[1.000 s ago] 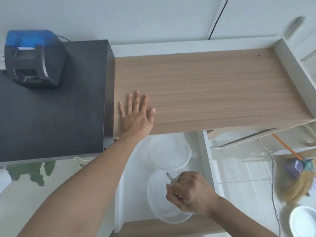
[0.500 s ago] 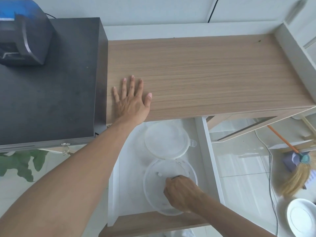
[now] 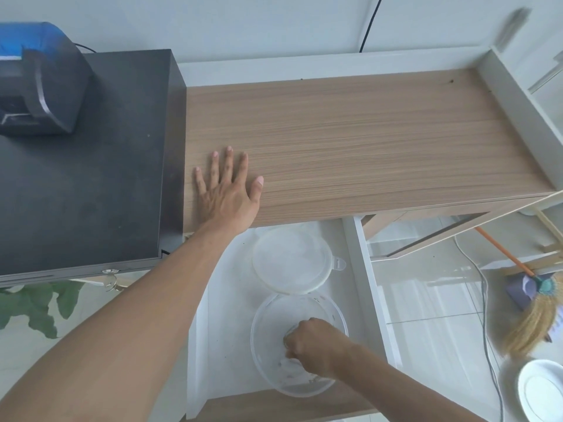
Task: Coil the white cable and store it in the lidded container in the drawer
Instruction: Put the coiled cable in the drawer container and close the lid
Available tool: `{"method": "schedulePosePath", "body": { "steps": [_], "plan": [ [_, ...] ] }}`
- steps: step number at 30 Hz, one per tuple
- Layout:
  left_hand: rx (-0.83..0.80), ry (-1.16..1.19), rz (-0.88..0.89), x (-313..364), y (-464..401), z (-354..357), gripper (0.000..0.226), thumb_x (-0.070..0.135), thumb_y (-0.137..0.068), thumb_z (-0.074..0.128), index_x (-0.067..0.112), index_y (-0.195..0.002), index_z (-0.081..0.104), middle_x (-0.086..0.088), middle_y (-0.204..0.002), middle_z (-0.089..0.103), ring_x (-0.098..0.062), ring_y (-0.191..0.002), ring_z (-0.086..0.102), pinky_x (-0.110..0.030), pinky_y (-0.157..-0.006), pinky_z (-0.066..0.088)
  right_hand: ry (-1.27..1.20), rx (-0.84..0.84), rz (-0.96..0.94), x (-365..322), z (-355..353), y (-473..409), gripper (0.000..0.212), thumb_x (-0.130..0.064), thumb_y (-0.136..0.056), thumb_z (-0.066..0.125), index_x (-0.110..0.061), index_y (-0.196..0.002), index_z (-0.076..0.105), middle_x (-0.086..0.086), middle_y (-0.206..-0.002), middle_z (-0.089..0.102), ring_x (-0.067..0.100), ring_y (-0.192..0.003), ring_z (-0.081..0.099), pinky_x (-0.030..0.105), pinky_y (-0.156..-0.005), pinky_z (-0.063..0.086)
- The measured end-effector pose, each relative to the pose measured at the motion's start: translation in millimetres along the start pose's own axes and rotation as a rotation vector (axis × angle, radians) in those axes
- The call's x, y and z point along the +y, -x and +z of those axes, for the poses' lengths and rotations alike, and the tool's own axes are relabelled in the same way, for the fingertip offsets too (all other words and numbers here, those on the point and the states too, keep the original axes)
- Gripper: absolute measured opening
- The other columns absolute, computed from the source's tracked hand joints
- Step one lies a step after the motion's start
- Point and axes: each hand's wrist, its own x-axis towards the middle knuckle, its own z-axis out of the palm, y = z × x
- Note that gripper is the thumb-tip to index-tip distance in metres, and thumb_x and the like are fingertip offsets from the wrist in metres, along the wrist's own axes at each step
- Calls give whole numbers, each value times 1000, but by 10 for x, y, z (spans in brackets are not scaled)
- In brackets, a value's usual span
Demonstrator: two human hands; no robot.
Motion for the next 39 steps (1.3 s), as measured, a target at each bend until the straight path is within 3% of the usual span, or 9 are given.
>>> {"method": "schedulePosePath", "body": {
  "steps": [4, 9, 15, 20, 23, 26, 29, 32, 39],
  "plan": [
    [6, 1, -1, 2, 0, 4, 74, 65, -105, 4, 31, -170, 6, 2, -180, -3, -25, -166, -8, -60, -130, -4, 23, 79, -98, 54, 67, 26, 33, 14, -86, 54, 3, -115, 63, 22, -114, 64, 40, -106, 60, 44, -88, 48],
    [2, 4, -3, 12, 10, -11, 73, 65, -105, 7, 31, -170, 7, 1, -180, -2, -25, -166, -7, -60, -130, -4, 95, 150, -119, 17, 24, 60, 32, 15, -84, 58, 3, -112, 68, 17, -115, 56, 35, -106, 54, 41, -76, 46],
    [-1, 5, -8, 19, 12, -24, 73, 65, -105, 7, 31, -170, 6, 2, -180, -3, -25, -166, -7, -60, -130, -5, 217, 91, -106, -39, -28, 100, 26, 7, -84, 60, -3, -104, 71, 14, -104, 67, 37, -102, 61, 40, -70, 42],
    [-5, 4, -3, 16, 13, -25, 73, 64, -106, 7, 30, -170, 7, 1, -180, -2, -26, -166, -7, -61, -130, -4, 472, 59, -87, -104, -3, 156, 11, -18, -88, 66, -16, -100, 67, 2, -83, 62, 27, -98, 51, 43, -93, 36],
    [-19, 4, -2, 30, 26, -54, 72, 63, -107, 8, 29, -170, 7, 0, -180, -2, -27, -166, -7, -61, -130, -4, 287, 114, -39, -102, 10, 151, 8, -6, -82, 66, -13, -86, 64, 10, -96, 60, 31, -101, 48, 38, -79, 36],
    [-41, 11, -5, 49, 41, -81, 70, 61, -108, 8, 29, -170, 6, 0, -180, -4, -28, -166, -9, -61, -130, -5, 50, 201, 23, -4, 63, 113, 25, 8, -75, 61, -16, -76, 53, 13, -110, 52, 33, -101, 49, 35, -71, 32],
    [-78, 31, -12, 64, 35, -118, 69, 59, -109, 10, 28, -170, 4, -1, -180, -6, -29, -165, -11, -61, -130, -6, 1, 252, 13, 84, 113, 70, 22, 1, -82, 66, -16, -95, 67, 7, -115, 56, 29, -103, 51, 34, -73, 36],
    [-103, 53, -5, 69, 82, -170, 68, 56, -111, 16, 25, -170, 7, -1, -180, -5, -29, -165, -9, -61, -130, -4, -37, 281, 26, 112, 156, 36, 28, -2, -83, 66, -16, -107, 62, 5, -115, 58, 27, -103, 52, 34, -79, 43],
    [-67, 125, 40, 40, 433, -226, 67, 52, -112, 29, 21, -169, 17, -1, -180, 2, -26, -166, -3, -57, -132, 0, -69, 378, 28, 95, 265, 118, 22, -18, -82, 72, -23, -99, 59, -1, -107, 56, 25, -95, 53, 37, -79, 51]
  ]
}}
